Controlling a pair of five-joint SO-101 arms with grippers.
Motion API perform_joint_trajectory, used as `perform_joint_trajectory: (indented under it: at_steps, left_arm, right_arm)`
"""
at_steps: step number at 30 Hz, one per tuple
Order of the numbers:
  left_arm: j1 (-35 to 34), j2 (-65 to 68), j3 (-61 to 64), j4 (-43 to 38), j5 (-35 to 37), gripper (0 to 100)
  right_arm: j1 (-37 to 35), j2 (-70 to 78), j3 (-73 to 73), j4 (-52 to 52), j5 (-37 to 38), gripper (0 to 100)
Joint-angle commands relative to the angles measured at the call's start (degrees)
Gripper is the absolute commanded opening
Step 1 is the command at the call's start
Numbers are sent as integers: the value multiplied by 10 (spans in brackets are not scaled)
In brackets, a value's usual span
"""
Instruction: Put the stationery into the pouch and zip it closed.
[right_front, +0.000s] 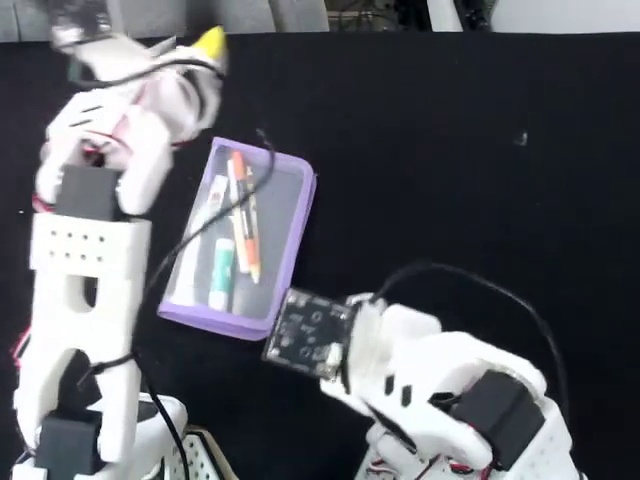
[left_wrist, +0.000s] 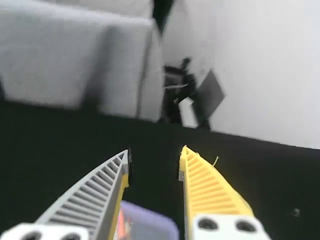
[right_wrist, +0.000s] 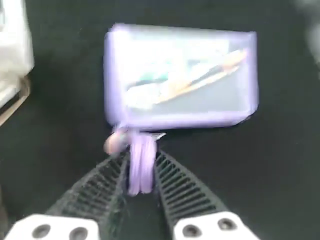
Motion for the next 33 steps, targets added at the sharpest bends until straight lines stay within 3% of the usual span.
perform_joint_trajectory:
  at_steps: [1,7,13,18,23,33]
  left_arm:
    - [-47,-11,-40,102,14,173]
    - [-72,-9,-36,231,11,173]
    - [-73,-10,-22,305,11,173]
    - [-73,-9,33,304,11,173]
    - [-73,-11,111,250,11,170]
    - [-74,-11,197,193,11,170]
  right_arm:
    - [41,37,-73,-70,3,11]
    - [70,139,-184,-169,3,11]
    - [120,236,-325,-167,2,11]
    - [182,283,-435,-163,2,11]
    - [232,319,-519,-162,2,11]
    - [275,351,-571,-123,3,11]
